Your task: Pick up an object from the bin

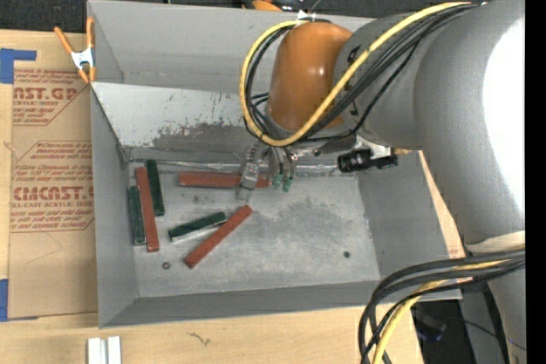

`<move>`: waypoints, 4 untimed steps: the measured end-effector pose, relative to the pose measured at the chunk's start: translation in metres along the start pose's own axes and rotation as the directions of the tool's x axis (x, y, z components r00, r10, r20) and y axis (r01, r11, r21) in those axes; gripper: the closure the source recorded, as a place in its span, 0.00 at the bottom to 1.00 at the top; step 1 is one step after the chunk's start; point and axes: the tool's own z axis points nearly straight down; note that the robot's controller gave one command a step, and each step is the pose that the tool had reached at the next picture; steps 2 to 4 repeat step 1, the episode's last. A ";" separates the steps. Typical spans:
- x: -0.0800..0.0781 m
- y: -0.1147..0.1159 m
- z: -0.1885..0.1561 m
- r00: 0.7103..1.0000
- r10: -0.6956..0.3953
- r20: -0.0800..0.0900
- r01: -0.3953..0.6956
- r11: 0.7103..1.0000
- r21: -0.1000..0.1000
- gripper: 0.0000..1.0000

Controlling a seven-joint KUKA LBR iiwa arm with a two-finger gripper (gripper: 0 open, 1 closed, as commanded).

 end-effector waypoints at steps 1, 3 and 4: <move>-0.001 0.001 -0.018 1.000 -0.001 -0.004 0.001 1.000 0.002 1.00; -0.001 0.001 -0.018 1.000 -0.001 -0.004 0.001 1.000 0.002 1.00; -0.001 0.001 -0.018 1.000 -0.001 -0.004 0.001 1.000 0.002 1.00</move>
Offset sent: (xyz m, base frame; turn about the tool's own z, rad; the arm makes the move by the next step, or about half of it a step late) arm 0.0000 -0.0001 0.0168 0.0000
